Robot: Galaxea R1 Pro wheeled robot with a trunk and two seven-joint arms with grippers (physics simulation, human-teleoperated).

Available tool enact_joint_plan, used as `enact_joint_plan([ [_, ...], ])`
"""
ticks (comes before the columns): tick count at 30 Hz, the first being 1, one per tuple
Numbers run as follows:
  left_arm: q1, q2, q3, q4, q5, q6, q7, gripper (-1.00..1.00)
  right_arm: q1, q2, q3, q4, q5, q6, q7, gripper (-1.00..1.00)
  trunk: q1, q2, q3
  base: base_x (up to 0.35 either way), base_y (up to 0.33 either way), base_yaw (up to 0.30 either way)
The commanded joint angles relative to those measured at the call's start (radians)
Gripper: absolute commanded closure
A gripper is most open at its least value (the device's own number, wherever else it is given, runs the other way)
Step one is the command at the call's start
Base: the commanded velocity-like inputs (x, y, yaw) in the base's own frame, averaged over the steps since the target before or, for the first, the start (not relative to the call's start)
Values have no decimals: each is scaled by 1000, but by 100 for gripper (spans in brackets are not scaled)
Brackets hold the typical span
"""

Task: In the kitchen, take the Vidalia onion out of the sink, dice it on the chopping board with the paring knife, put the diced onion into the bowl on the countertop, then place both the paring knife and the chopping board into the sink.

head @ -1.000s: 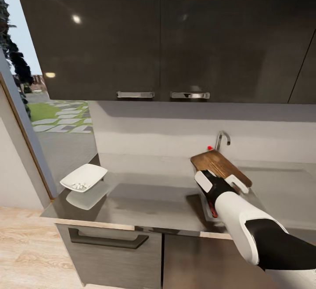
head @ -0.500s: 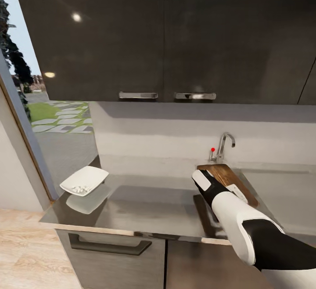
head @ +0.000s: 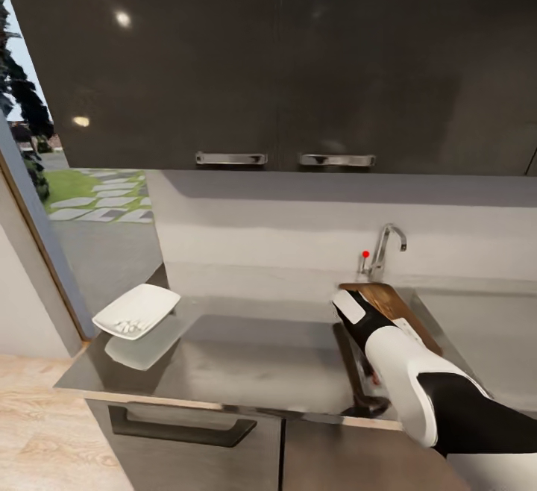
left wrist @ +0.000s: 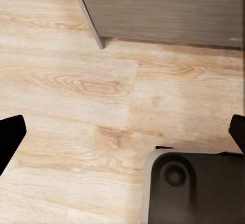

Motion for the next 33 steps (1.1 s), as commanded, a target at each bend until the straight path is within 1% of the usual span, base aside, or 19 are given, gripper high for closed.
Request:
enact_joint_plan([
  [1, 0, 1, -9, -2, 10, -1, 3, -100, -1, -3, -6, 0, 1, -10, 7, 100, 1, -2, -4, 175, -165, 0],
  [5, 0, 1, -9, -2, 10, -1, 3, -100, -1, -9, -10, 14, 1, -13, 25, 100, 1, -2, -10, 118, -67, 0],
  [11, 0, 1, -9, -2, 10, -1, 3, -100, -1, -17, -11, 37, 1, -47, 28, 100, 1, -2, -20, 29, -6, 0],
  [16, 0, 1, -9, 0, 10, -1, 3, -100, 4, -36, -12, 57, 1, -52, 32, 100, 1, -2, -28, 2, 0, 0],
  [21, 0, 1, -9, 1, 10, -1, 3, -100, 9, -54, -13, 73, 1, -53, 61, 100, 1, -2, -36, 0, 0, 0],
  [33, 0, 0, -9, 1, 10, -1, 3, -100, 10, -58, -12, 80, 0, -53, 68, 100, 1, -2, -55, 77, -91, 0],
])
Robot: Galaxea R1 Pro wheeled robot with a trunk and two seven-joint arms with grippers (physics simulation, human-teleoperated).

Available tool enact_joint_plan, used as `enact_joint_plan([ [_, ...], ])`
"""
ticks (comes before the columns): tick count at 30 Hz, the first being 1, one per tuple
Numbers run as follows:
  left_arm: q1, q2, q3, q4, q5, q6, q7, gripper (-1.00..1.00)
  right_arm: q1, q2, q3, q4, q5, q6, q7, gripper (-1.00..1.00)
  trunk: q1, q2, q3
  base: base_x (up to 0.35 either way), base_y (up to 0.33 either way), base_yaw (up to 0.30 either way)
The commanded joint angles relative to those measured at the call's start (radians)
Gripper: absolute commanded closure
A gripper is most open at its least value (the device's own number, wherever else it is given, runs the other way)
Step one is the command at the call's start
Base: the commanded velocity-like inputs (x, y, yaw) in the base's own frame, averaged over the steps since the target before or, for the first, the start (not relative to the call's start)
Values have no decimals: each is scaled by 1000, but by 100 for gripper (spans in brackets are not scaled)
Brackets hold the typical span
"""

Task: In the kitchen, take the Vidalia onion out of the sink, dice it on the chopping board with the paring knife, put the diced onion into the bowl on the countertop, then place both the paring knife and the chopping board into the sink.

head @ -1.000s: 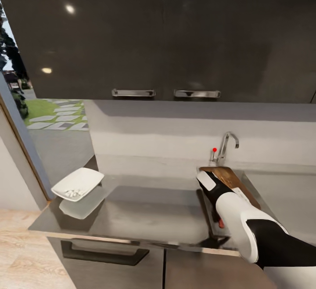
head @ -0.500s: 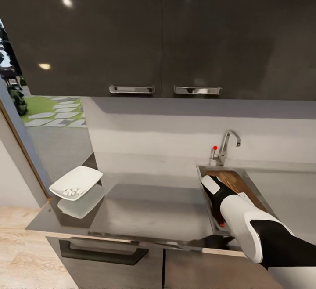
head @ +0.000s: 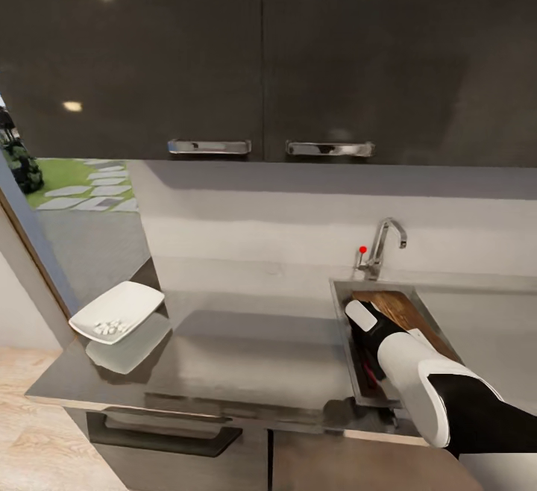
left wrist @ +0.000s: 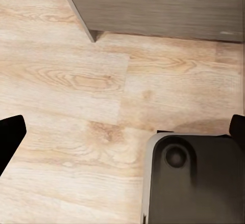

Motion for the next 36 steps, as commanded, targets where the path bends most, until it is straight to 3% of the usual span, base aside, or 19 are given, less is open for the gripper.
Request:
enact_joint_plan([
  [1, 0, 1, -9, -2, 10, -1, 3, -100, -1, 0, -5, -1, 2, -7, 1, 100, 1, -2, -4, 33, -44, 0],
  [17, 0, 1, -9, -1, 10, -1, 3, -100, -1, 10, -5, 11, -1, -12, 8, 100, 1, -2, -29, 3, -4, 0],
  [24, 0, 1, -9, -1, 10, -1, 3, -100, -1, 7, -8, 55, -2, -31, 92, 100, 1, -2, -40, 0, 0, 0],
  [36, 0, 1, -9, 0, 10, -1, 3, -100, -1, 2, -47, 75, -1, -33, 127, 100, 1, -2, -59, 66, -63, 0],
])
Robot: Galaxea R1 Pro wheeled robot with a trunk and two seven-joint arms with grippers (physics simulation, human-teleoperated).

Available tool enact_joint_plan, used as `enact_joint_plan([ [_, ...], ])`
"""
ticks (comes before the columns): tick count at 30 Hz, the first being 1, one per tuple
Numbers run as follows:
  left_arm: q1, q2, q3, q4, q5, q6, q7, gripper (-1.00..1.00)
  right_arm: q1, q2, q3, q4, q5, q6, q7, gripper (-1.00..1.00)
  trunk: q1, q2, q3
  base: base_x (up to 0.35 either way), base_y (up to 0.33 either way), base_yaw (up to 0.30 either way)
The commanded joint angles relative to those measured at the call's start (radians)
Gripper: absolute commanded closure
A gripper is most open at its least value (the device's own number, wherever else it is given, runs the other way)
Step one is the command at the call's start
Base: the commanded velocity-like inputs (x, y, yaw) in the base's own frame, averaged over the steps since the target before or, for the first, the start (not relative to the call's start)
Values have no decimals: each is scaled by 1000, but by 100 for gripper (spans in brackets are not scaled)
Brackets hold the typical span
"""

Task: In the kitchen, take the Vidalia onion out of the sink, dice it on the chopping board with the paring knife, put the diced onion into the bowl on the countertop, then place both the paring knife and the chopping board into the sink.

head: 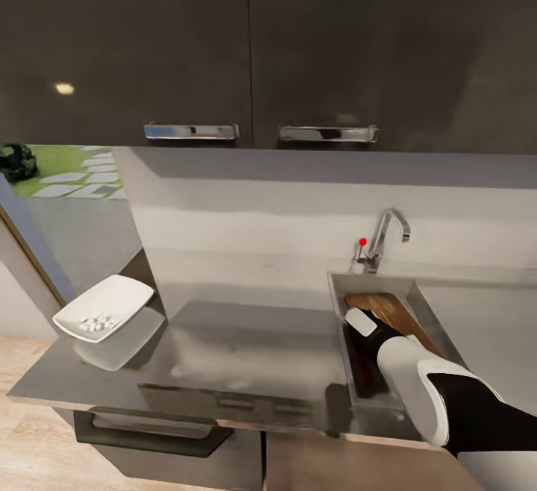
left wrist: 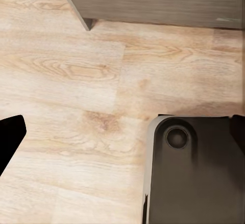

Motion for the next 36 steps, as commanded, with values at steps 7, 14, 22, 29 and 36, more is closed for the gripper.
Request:
enact_joint_plan([
  [7, 0, 1, -9, -2, 10, -1, 3, -100, -1, 1, -6, 5, 6, -6, 6, 100, 1, -2, -13, 35, -33, 0],
  [14, 0, 1, -9, -1, 10, -1, 3, -100, -1, 2, -6, 14, 6, -7, 29, 100, 1, -2, -24, 1, -1, 0],
  [22, 0, 1, -9, -1, 10, -1, 3, -100, -1, 1, -6, 16, 6, -7, 34, 100, 1, -2, -37, 0, 0, 0],
  [29, 0, 1, -9, -1, 10, -1, 3, -100, -1, 0, -7, 17, 6, -7, 34, 100, 1, -2, -48, 0, 0, 0],
  [36, 0, 1, -9, -1, 10, -1, 3, -100, -1, 0, -7, 17, 6, -7, 34, 100, 1, -2, -57, 0, 0, 0],
])
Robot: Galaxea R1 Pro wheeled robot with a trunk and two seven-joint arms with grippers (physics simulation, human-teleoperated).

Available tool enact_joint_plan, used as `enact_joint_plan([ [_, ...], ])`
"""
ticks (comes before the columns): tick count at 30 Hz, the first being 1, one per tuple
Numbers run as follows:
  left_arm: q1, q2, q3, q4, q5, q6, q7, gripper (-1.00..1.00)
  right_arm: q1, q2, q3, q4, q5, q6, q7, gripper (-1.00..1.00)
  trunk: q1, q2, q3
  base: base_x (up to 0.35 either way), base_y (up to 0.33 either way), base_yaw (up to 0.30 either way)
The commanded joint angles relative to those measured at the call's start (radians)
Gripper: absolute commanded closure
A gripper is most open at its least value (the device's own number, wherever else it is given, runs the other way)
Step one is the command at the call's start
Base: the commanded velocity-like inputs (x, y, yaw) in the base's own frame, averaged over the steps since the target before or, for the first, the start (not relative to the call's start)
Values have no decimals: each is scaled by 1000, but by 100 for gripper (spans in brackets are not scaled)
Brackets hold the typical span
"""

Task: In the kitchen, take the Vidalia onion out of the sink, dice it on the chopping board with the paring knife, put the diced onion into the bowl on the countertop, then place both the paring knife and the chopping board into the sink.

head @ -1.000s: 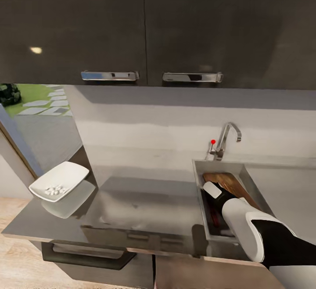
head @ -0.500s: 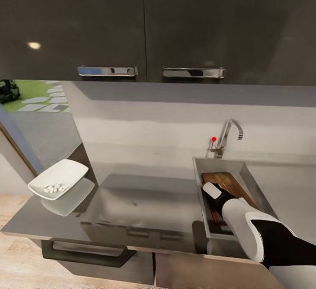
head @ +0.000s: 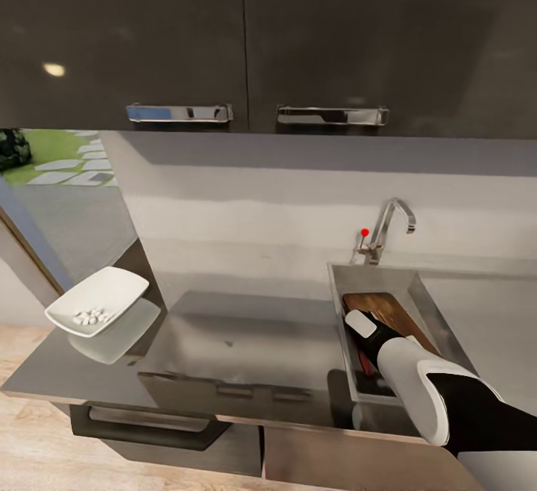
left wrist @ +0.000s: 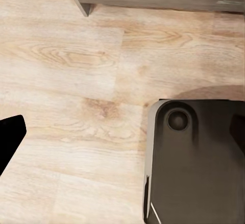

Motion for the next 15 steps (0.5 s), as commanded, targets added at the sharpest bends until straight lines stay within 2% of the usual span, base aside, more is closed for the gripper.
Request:
enact_joint_plan([
  [1, 1, 1, -9, -2, 10, -1, 2, -100, -1, 1, -6, -1, 6, -4, -2, 100, 1, -2, -2, 0, 0, 0],
  [7, 1, 1, -9, -2, 10, -1, 2, -100, -1, 1, -7, -1, 6, -4, -2, 100, 1, -2, -2, 0, 0, 0],
  [8, 1, 1, -9, -2, 10, -1, 2, -100, -1, 1, -7, -1, 6, -4, -2, -100, 1, -2, -2, 0, 0, 0],
  [15, 1, 1, -9, -2, 10, -1, 2, -100, -1, 1, -7, -2, 6, -4, -2, -100, 1, -2, -2, 0, 0, 0],
])
